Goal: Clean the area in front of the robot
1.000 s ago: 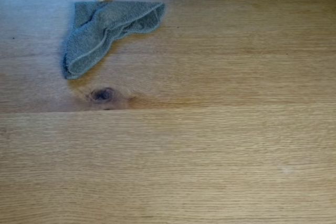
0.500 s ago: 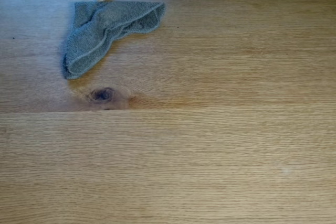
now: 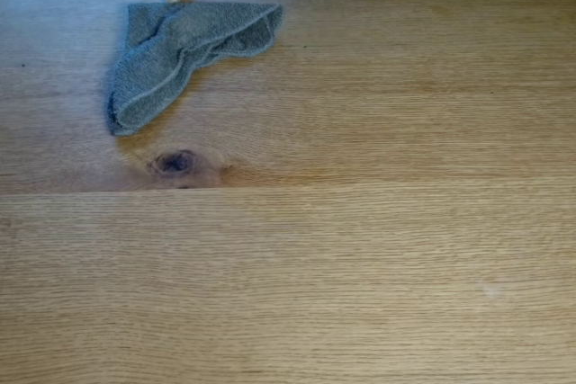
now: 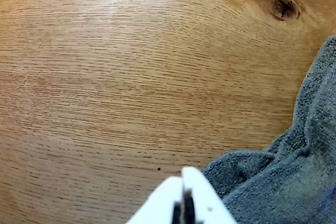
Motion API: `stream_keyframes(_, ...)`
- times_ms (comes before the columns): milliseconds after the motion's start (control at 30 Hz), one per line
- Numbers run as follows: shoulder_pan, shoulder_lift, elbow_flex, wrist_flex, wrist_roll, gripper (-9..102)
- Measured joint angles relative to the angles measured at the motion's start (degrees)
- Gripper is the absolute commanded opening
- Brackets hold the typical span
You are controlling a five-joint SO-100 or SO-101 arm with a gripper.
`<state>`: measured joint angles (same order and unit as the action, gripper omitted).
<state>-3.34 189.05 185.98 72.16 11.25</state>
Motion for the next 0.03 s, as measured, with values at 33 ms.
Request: stream_keyframes(33,0.0,0.0,0.0,0.0,0.0,0)
